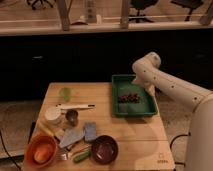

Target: Place grapes in table surface

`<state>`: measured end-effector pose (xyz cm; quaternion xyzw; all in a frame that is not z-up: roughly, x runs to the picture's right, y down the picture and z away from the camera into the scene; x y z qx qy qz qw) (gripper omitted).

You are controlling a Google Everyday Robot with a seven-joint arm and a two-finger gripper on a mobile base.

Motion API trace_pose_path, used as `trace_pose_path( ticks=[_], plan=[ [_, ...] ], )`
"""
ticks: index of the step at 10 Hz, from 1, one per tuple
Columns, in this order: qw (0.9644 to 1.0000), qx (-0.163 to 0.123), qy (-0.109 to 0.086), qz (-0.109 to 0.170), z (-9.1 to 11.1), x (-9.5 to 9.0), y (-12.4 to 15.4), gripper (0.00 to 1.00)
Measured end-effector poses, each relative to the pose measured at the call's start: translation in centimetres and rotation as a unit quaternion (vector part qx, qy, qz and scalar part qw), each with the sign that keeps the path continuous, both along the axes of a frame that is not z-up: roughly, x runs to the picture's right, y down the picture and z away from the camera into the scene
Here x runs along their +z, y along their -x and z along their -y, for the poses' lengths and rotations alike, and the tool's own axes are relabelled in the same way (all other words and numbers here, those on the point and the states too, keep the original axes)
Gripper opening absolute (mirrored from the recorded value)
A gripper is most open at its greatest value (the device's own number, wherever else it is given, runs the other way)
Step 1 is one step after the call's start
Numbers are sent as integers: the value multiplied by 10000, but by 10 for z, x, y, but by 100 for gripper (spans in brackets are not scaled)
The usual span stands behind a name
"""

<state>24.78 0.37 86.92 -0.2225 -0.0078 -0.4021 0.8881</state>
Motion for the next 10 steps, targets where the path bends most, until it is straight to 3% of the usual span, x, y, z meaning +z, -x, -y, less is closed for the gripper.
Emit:
trace_pose_path(
  ticks=[10],
  plan=[
    [9987, 330, 157, 341, -11, 31, 12, 80]
  ],
)
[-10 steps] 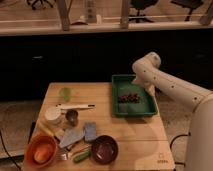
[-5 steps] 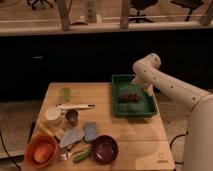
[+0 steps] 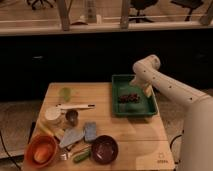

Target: Place grapes in table surface

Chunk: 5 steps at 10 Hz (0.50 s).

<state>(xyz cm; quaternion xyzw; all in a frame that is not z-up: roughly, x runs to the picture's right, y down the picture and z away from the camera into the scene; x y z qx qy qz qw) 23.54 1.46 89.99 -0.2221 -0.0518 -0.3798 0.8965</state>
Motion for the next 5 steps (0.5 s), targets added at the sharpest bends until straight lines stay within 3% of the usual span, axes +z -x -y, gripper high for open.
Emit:
trace_pose_path(
  ticks=[5],
  plan=[
    [9994, 275, 189, 92, -12, 18, 0, 80]
  ],
)
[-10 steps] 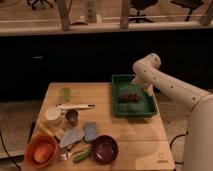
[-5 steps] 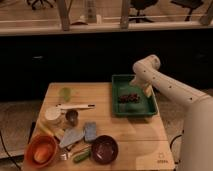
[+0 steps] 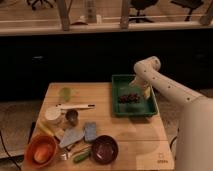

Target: Place grapes in table surface

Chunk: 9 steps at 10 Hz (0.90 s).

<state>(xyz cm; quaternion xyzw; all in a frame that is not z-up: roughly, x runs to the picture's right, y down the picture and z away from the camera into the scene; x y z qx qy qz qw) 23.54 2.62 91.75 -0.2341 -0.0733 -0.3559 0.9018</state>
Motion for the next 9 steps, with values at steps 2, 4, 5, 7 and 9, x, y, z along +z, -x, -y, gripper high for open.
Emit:
trace_pose_path(
  ticks=[2, 4, 5, 7, 9],
  plan=[
    [9999, 111, 78, 55, -4, 9, 0, 80],
    [9996, 217, 162, 96, -9, 17, -1, 80],
    [9994, 265, 206, 112, -12, 21, -2, 80],
    [9989, 357, 262, 176, -17, 29, 0, 80],
    [9983, 439, 323, 207, -23, 35, -2, 80]
  ],
)
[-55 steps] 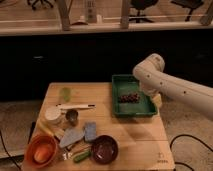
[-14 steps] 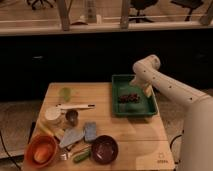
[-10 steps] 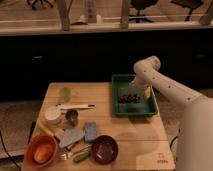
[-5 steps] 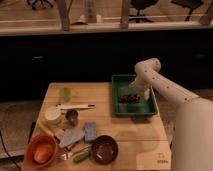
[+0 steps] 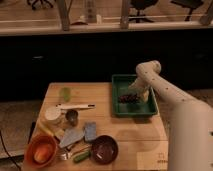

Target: Place grapes in table surface

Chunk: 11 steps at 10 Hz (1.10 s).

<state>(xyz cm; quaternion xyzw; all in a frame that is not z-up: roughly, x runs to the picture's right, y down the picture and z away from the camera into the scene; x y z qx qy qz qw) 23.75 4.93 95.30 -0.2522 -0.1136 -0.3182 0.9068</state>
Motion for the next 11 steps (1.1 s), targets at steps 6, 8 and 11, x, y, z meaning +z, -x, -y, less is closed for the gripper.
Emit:
trace_pose_path(
  ticks=[6, 8, 11],
  plan=[
    [9998, 119, 119, 93, -14, 14, -5, 80],
    [9997, 138, 154, 108, -16, 16, -6, 77],
    [9996, 158, 215, 106, -20, 16, -9, 54]
  ],
)
